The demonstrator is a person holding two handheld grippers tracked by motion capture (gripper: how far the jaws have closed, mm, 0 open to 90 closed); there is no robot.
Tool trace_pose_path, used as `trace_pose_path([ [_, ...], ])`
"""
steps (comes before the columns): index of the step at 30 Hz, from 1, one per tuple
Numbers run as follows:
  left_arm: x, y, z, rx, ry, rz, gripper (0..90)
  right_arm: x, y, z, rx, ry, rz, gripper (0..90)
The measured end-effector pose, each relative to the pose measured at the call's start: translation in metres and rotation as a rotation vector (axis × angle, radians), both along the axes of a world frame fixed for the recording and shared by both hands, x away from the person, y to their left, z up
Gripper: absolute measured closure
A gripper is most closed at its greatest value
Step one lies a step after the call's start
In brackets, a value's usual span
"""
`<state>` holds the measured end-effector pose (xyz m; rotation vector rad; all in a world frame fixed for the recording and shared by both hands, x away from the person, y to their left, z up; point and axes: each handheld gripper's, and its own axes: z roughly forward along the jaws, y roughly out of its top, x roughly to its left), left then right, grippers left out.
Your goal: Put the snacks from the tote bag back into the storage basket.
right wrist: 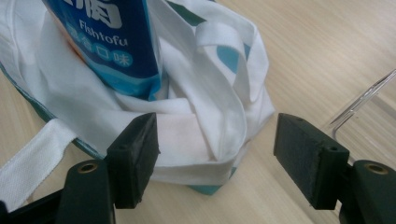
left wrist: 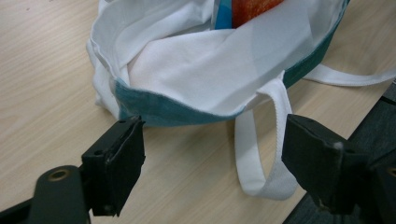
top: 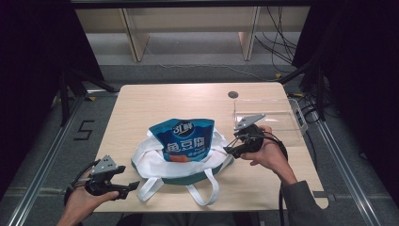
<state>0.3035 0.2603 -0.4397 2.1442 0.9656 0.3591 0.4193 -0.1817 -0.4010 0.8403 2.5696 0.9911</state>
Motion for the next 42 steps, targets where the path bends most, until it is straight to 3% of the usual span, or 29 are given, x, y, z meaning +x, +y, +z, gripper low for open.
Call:
trace_pose_path([
  [2, -0.002, -0.001, -0.002, -0.011, 0.011, 0.019, 20.5, -0.001, 0.0, 0.005, -0.006, 0.001, 0.004, 31.3],
  [4, -0.003, 0.001, -0.003, 0.008, 0.008, -0.001, 20.5, -0.001, 0.001, 0.007, 0.0, -0.003, 0.005, 31.1],
  [5, -0.006, 0.0, -0.006, -0.004, 0.021, 0.015, 20.5, 0.0, 0.001, 0.014, -0.003, -0.023, 0.016, 30.8],
  [7, -0.007, 0.001, -0.006, 0.015, 0.013, 0.003, 20.4, -0.002, 0.002, 0.022, -0.015, -0.014, 0.03, 30.2],
  [12, -0.011, -0.002, -0.009, -0.015, 0.013, 0.029, 20.4, -0.003, 0.008, 0.044, -0.035, -0.037, 0.078, 29.1],
  [13, -0.012, -0.001, -0.008, -0.007, 0.01, 0.023, 20.4, -0.003, 0.01, 0.049, -0.035, -0.025, 0.086, 28.7],
  [14, -0.012, -0.001, -0.009, -0.015, -0.004, 0.025, 20.4, -0.004, 0.013, 0.053, -0.029, -0.027, 0.095, 28.7],
  [15, -0.014, -0.002, -0.009, -0.036, 0.007, 0.043, 20.4, -0.003, 0.015, 0.057, -0.033, -0.036, 0.112, 28.7],
  [17, -0.015, 0.0, -0.008, -0.022, -0.007, 0.04, 20.4, -0.005, 0.021, 0.066, -0.03, -0.015, 0.102, 28.6],
  [19, -0.015, 0.001, -0.008, -0.026, -0.011, 0.031, 20.4, -0.004, 0.027, 0.074, -0.034, -0.01, 0.131, 28.5],
  [20, -0.017, 0.0, -0.009, -0.043, -0.017, 0.052, 20.4, -0.003, 0.03, 0.077, -0.028, -0.008, 0.137, 28.5],
  [21, -0.018, 0.001, -0.009, -0.032, -0.006, 0.049, 20.4, -0.001, 0.033, 0.08, -0.027, -0.016, 0.145, 28.5],
  [23, -0.018, 0.003, -0.009, -0.022, -0.027, 0.045, 20.4, 0.001, 0.038, 0.086, -0.039, -0.02, 0.164, 28.5],
  [25, -0.02, 0.002, -0.009, -0.047, -0.02, 0.061, 20.4, 0.003, 0.043, 0.093, -0.045, -0.032, 0.185, 28.5],
  [27, -0.02, 0.003, -0.009, -0.042, -0.033, 0.061, 20.4, 0.004, 0.049, 0.099, -0.043, -0.03, 0.197, 28.5],
  [31, -0.021, 0.003, -0.01, -0.053, -0.02, 0.06, 20.0, 0.007, 0.063, 0.108, -0.052, -0.043, 0.238, 28.5],
  [34, -0.021, 0.002, -0.01, -0.048, -0.001, 0.064, 19.5, 0.009, 0.075, 0.111, -0.065, -0.028, 0.261, 28.6],
  [42, -0.02, 0.004, -0.012, -0.045, -0.014, 0.054, 19.4, 0.018, 0.103, 0.115, -0.113, -0.006, 0.33, 33.6],
])
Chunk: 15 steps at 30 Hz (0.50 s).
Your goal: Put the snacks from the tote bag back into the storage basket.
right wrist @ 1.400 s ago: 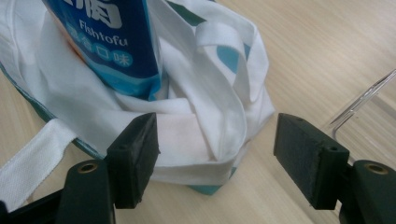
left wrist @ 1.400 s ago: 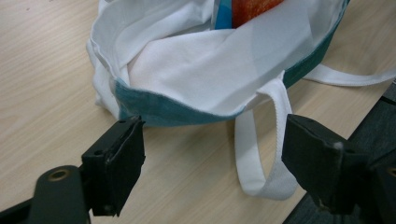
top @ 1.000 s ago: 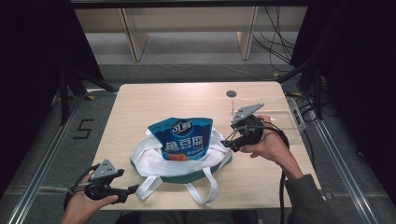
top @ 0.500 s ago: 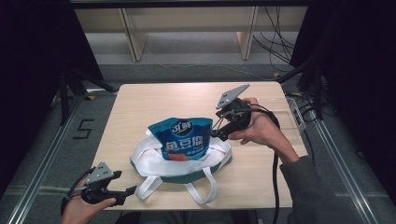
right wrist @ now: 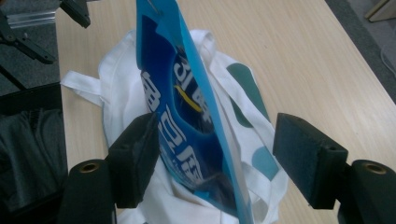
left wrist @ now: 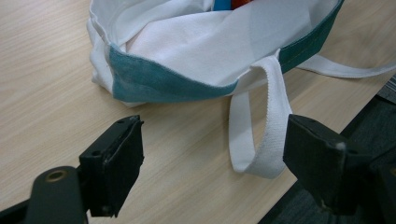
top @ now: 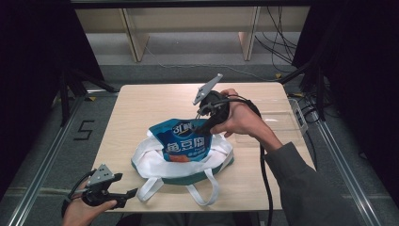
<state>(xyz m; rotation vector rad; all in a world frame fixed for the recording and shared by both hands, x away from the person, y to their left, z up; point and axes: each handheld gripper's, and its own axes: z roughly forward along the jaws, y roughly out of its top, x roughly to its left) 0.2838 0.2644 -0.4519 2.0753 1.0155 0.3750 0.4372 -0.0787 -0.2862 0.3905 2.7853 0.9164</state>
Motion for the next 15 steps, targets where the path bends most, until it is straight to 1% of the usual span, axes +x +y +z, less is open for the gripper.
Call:
trace_pose_path([
  [2, 0.0, 0.0, 0.0, 0.007, 0.003, 0.0, 19.4, 0.002, 0.006, 0.001, -0.027, -0.001, 0.017, 34.6],
  [4, 0.0, 0.0, 0.0, 0.011, 0.003, 0.0, 19.3, 0.004, 0.012, 0.001, -0.042, 0.006, 0.027, 36.1],
  [5, 0.0, -0.001, 0.0, 0.004, 0.007, 0.001, 19.4, 0.005, 0.014, 0.001, -0.052, 0.005, 0.037, 38.0],
  [6, 0.0, -0.001, 0.0, 0.006, 0.005, -0.002, 19.4, 0.006, 0.017, 0.001, -0.063, 0.02, 0.043, 39.2],
  [7, 0.0, -0.002, -0.002, -0.006, -0.01, 0.008, 19.4, 0.007, 0.02, 0.001, -0.068, 0.016, 0.052, 40.1],
  [9, 0.0, -0.002, -0.002, -0.005, -0.008, 0.008, 19.4, 0.008, 0.024, 0.001, -0.079, 0.021, 0.065, 43.0],
  [10, -0.001, -0.002, -0.001, -0.003, -0.004, 0.007, 19.4, 0.009, 0.027, 0.0, -0.086, 0.025, 0.07, 44.4],
  [11, 0.0, 0.0, -0.001, 0.009, 0.005, -0.003, 19.3, 0.009, 0.029, 0.0, -0.096, 0.03, 0.079, 46.3],
  [12, 0.0, 0.0, -0.001, 0.009, 0.009, -0.002, 19.4, 0.01, 0.03, 0.0, -0.11, 0.025, 0.094, 48.7],
  [13, 0.0, -0.001, -0.001, 0.004, 0.011, -0.002, 19.4, 0.01, 0.032, -0.001, -0.116, 0.035, 0.1, 50.9],
  [14, 0.0, -0.002, -0.003, -0.012, 0.021, 0.006, 19.3, 0.011, 0.033, -0.001, -0.124, 0.039, 0.094, 52.3],
  [15, 0.0, -0.001, -0.002, 0.0, 0.024, 0.001, 19.3, 0.011, 0.035, -0.002, -0.131, 0.047, 0.096, 53.7],
])
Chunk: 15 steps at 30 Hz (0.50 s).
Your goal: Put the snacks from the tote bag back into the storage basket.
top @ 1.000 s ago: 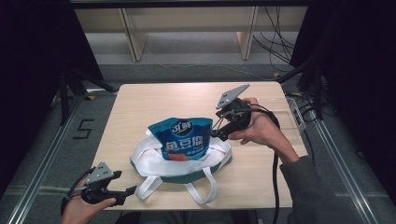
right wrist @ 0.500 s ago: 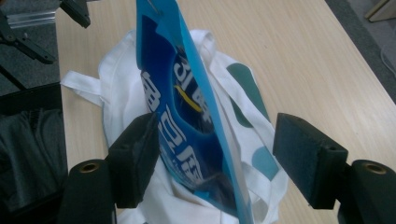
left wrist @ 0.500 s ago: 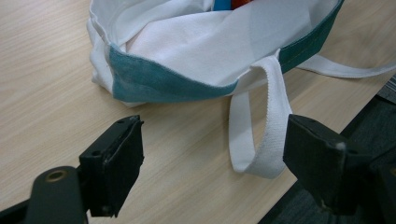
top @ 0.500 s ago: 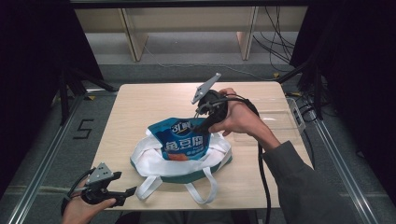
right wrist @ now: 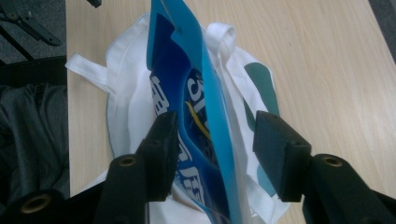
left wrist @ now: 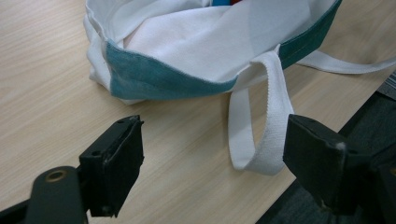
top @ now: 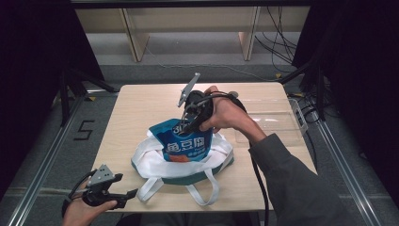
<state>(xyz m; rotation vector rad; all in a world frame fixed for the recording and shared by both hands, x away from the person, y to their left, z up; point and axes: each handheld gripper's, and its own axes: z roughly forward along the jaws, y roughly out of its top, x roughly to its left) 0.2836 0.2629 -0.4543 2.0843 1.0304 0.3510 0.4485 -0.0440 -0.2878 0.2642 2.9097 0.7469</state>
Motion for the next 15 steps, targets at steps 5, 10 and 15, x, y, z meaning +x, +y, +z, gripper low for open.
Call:
trace_pose_path([
  [5, 0.0, 0.0, 0.001, 0.004, -0.011, -0.005, 19.4, 0.003, 0.006, -0.001, -0.035, 0.018, 0.002, 61.5],
  [10, 0.0, 0.0, 0.0, -0.004, -0.001, 0.0, 19.4, 0.01, 0.011, -0.003, -0.062, -0.016, 0.07, 67.9],
  [15, 0.0, 0.0, 0.0, -0.002, 0.004, 0.001, 19.4, 0.011, 0.013, -0.003, -0.089, 0.019, 0.043, 76.5],
])
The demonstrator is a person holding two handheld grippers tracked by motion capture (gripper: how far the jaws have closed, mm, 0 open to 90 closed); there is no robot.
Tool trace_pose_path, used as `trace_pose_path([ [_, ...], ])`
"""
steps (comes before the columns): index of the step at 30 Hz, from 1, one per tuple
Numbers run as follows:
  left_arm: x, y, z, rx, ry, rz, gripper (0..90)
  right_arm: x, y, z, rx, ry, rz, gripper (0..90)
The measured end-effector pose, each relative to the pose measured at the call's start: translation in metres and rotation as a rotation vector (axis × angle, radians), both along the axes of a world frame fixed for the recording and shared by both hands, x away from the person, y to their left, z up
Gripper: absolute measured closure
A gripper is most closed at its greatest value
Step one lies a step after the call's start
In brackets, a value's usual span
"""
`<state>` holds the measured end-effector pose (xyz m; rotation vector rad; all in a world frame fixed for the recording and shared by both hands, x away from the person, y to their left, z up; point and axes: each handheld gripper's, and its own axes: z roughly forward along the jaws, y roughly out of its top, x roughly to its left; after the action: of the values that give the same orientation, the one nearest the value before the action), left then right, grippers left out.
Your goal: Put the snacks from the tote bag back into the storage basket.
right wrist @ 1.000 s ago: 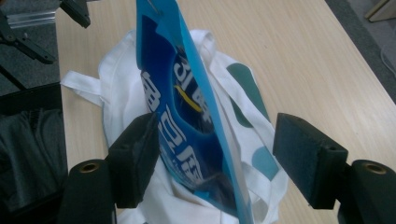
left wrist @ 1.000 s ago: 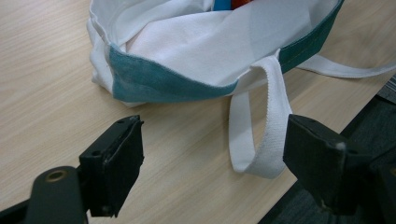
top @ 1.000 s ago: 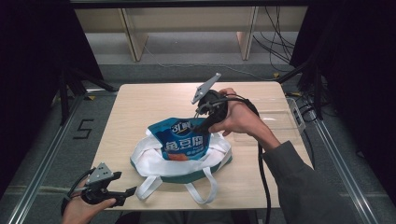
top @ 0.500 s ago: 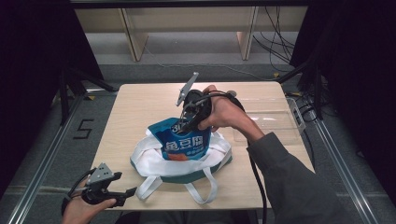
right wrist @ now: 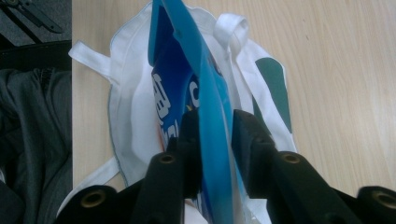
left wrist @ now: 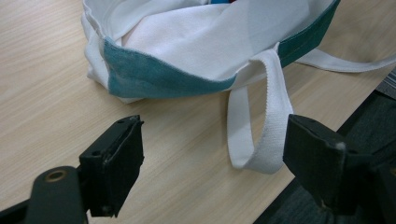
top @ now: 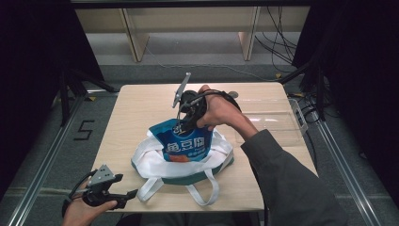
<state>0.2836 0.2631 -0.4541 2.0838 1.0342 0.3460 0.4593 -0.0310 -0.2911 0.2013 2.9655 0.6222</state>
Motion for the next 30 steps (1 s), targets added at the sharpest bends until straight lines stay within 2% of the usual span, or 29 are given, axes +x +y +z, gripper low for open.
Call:
trace_pose_path([
  [1, 0.0, 0.0, 0.0, -0.004, -0.002, -0.001, 19.4, 0.0, 0.0, 0.0, 0.005, -0.001, 0.003, 77.9],
  [2, 0.0, 0.0, -0.001, -0.005, -0.003, -0.001, 19.4, 0.002, 0.001, -0.001, 0.016, -0.005, 0.034, 79.0],
  [4, 0.0, 0.0, 0.0, -0.004, -0.003, -0.002, 19.4, 0.002, 0.002, -0.002, -0.001, 0.0, 0.019, 80.7],
  [5, 0.0, 0.0, 0.0, 0.003, 0.0, -0.001, 19.4, 0.004, 0.002, -0.003, 0.0, -0.005, 0.039, 81.6],
  [10, 0.0, 0.0, 0.0, 0.005, 0.0, -0.004, 19.4, 0.006, 0.003, -0.003, 0.0, -0.011, 0.069, 86.4],
  [11, 0.0, 0.0, 0.0, 0.007, 0.0, -0.005, 19.4, 0.004, 0.003, -0.002, -0.028, 0.008, 0.046, 87.7],
  [14, 0.0, 0.0, 0.0, 0.007, -0.002, -0.002, 19.4, 0.004, 0.006, -0.001, -0.052, -0.008, 0.074, 90.0],
  [17, 0.0, 0.0, 0.0, 0.007, -0.001, -0.003, 19.4, 0.002, 0.008, 0.0, -0.072, -0.001, 0.079, 90.0],
  [19, 0.0, 0.0, -0.001, 0.007, -0.004, -0.005, 19.4, 0.003, 0.011, 0.001, -0.099, -0.02, 0.103, 90.0],
  [21, 0.0, 0.0, 0.0, 0.007, -0.003, -0.005, 19.4, 0.001, 0.013, 0.002, -0.11, -0.018, 0.103, 90.0],
  [22, 0.0, 0.0, 0.0, 0.008, -0.002, -0.002, 19.4, 0.002, 0.014, 0.002, -0.116, -0.029, 0.117, 90.0],
  [23, 0.0, 0.0, 0.0, 0.008, -0.003, -0.002, 19.5, 0.001, 0.016, 0.003, -0.128, -0.035, 0.108, 90.0],
  [24, 0.0, 0.0, 0.0, 0.007, -0.004, 0.0, 19.5, 0.0, 0.016, 0.003, -0.132, -0.023, 0.1, 90.0],
  [26, 0.001, 0.001, 0.0, 0.021, -0.016, -0.007, 19.4, -0.001, 0.018, 0.007, -0.139, -0.031, 0.113, 90.0],
  [27, 0.0, 0.001, 0.0, 0.016, -0.012, -0.003, 19.5, -0.002, 0.019, 0.009, -0.143, -0.03, 0.111, 90.0],
  [28, 0.0, 0.0, 0.0, 0.002, -0.007, -0.002, 19.5, -0.001, 0.019, 0.011, -0.133, -0.037, 0.134, 90.0],
  [29, 0.0, 0.0, 0.0, 0.002, -0.007, -0.002, 19.5, -0.003, 0.02, 0.014, -0.144, -0.039, 0.117, 90.0],
  [30, 0.0, 0.0, 0.0, 0.015, -0.007, 0.001, 19.5, -0.003, 0.02, 0.017, -0.14, -0.04, 0.128, 90.0],
])
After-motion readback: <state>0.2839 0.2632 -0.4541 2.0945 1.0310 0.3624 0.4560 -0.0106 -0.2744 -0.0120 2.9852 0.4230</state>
